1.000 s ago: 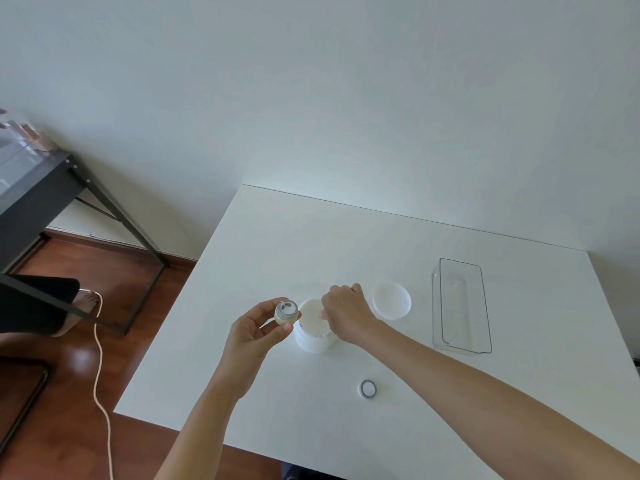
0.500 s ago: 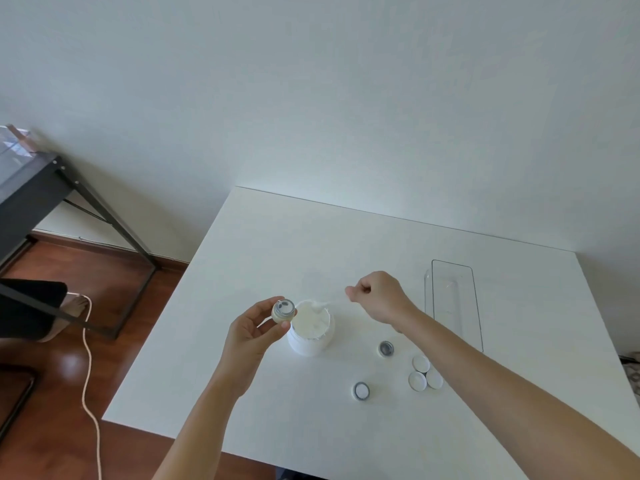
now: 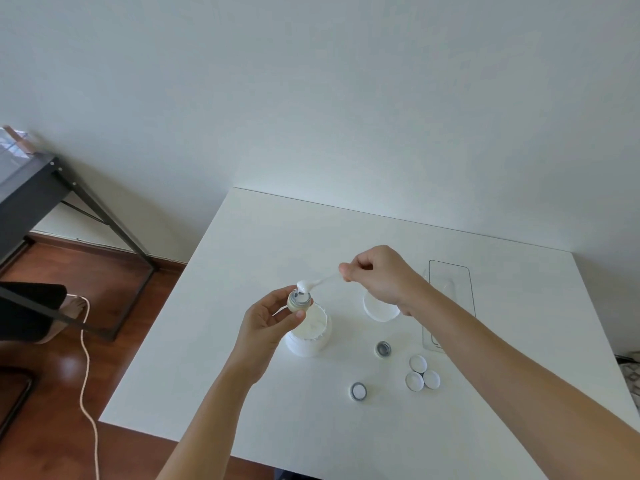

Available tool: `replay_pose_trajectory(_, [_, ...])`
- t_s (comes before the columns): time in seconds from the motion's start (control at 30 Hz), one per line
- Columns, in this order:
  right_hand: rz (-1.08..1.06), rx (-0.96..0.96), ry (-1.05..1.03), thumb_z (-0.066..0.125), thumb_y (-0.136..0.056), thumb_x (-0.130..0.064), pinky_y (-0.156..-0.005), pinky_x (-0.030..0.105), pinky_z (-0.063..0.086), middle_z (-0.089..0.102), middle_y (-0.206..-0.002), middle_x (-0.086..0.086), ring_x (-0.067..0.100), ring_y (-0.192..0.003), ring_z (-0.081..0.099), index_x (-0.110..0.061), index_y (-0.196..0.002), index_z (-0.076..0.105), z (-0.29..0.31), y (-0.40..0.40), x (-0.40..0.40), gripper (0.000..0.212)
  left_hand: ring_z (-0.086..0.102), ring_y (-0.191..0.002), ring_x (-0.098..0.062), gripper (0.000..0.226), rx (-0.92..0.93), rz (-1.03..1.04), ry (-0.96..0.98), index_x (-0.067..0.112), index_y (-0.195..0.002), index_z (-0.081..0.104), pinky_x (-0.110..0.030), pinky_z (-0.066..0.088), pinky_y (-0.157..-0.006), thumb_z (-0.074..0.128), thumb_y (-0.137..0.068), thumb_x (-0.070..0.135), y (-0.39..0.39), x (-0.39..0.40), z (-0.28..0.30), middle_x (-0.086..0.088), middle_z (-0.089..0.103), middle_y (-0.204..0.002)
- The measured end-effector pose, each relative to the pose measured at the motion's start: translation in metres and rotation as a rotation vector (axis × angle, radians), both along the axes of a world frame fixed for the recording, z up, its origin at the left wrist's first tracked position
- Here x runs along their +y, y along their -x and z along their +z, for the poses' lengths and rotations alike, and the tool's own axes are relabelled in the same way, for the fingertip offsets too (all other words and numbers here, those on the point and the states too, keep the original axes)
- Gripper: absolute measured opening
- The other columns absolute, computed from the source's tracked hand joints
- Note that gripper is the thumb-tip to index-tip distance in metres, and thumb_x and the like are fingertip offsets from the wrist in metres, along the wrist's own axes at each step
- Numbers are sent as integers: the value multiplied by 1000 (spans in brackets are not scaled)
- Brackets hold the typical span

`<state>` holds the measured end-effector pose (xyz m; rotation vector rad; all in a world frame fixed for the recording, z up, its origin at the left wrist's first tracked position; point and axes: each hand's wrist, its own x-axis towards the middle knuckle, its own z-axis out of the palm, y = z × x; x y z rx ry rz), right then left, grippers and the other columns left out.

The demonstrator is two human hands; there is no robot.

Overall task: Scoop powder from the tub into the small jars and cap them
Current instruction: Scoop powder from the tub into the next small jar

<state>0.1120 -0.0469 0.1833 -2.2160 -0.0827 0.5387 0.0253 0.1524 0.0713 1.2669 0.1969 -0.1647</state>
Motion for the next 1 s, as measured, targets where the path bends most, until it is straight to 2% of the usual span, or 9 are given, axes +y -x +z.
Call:
replay_pose_trajectory(0.1, [-10,-96,37,61,-92,-27,-50,21,30,38,-40,-11,5,-40,37,1,-78,67,-3,2,3,33,68,-116,-29,39,-11,-13,12,16,-123,69,-42,46,-106,74,-84,11,-1,-1,5,-13,73,-121])
replay_pose_trajectory(0.17, [-12,-184,80,62,-91,-28,-58,24,36,42,-48,-9,10,-49,41,-1,-75,65,-5,4,6,32,67,-117,-29,40,-13,-17,22,17,-122,69,-43,45,-106,75,-83,14,-1,-1,8,-13,73,-120])
replay_pose_trajectory(0.27, [10,-366,92,63,-90,-28,-73,31,41,59,-64,1,20,-67,55,-9,-72,63,-7,11,8,27,67,-117,-28,43,-15,-20,41,19,-120,71,-42,45,-106,78,-78,22,0,-3,12,-13,74,-119])
replay_pose_trajectory(0.33, [45,-519,80,64,-90,-26,-78,33,40,60,-73,4,22,-74,57,-10,-73,63,-8,17,8,24,67,-118,-27,44,-14,-24,59,19,-119,72,-41,46,-106,79,-76,25,0,-4,14,-13,74,-118])
replay_pose_trajectory(0.47, [156,-800,122,67,-88,-23,-79,29,31,58,-73,0,21,-70,54,-10,-75,66,-12,26,4,19,67,-118,-26,43,-1,-17,102,19,-117,73,-37,48,-104,80,-75,25,0,-4,16,-15,74,-118])
replay_pose_trajectory(0.57, [248,-1070,209,65,-89,-23,-76,29,34,55,-69,-1,20,-66,51,-11,-72,67,-17,30,-2,21,67,-119,-25,42,2,-22,122,17,-117,73,-34,50,-103,80,-75,24,0,-5,16,-14,74,-118])
replay_pose_trajectory(0.7, [320,-1381,355,64,-92,-22,-71,31,35,51,-63,-1,21,-60,49,-12,-65,63,-27,33,-8,29,66,-120,-26,37,12,-6,145,10,-120,69,-32,52,-103,73,-83,12,-1,-5,14,-17,73,-118])
replay_pose_trajectory(0.87, [326,-1479,366,66,-91,-21,-71,30,32,49,-63,-3,19,-60,48,-15,-65,64,-32,37,-15,26,68,-118,-25,37,20,8,165,5,-121,68,-27,55,-93,70,-84,11,0,-5,12,-19,73,-117])
replay_pose_trajectory(1.0, [320,-1479,364,66,-92,-21,-71,30,31,48,-63,-3,19,-60,48,-15,-65,63,-32,39,-19,27,67,-119,-25,36,23,4,166,7,-121,68,-27,55,-95,70,-85,11,0,-5,11,-19,73,-118])
